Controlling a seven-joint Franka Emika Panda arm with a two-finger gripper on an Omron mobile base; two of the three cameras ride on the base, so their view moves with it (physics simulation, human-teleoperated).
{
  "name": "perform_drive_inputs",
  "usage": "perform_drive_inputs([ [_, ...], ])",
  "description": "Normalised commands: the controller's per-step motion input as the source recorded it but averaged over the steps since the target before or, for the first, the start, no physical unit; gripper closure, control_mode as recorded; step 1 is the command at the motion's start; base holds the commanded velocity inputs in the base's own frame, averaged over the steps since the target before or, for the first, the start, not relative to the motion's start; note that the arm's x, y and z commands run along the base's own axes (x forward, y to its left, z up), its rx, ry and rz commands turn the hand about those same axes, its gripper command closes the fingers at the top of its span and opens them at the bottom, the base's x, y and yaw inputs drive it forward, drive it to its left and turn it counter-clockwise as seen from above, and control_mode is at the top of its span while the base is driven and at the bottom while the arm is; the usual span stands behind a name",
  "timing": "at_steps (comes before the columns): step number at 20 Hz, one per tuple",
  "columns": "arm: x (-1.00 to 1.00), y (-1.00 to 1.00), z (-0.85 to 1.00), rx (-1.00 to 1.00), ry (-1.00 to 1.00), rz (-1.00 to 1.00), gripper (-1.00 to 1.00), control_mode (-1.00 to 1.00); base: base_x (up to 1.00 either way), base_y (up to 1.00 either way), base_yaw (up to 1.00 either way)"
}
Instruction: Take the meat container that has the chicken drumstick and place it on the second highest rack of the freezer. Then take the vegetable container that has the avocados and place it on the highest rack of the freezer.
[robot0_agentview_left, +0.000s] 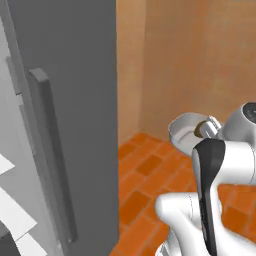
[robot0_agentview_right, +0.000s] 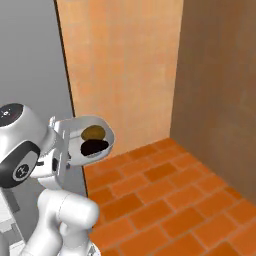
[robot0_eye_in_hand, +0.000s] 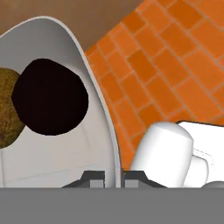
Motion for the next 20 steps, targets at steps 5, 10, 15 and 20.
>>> perform_drive_inputs([
  [5,0.0,0.0,0.0,0.0,0.0,0.0,1.0,1.0,0.3,0.0,0.92],
  [10,0.0,0.0,0.0,0.0,0.0,0.0,1.0,1.0,0.26,0.0,0.89],
  [15,0.0,0.0,0.0,0.0,0.0,0.0,1.0,1.0,0.31,0.0,0.84],
  [20,0.0,0.0,0.0,0.0,0.0,0.0,1.0,1.0,0.31,0.0,0.59],
])
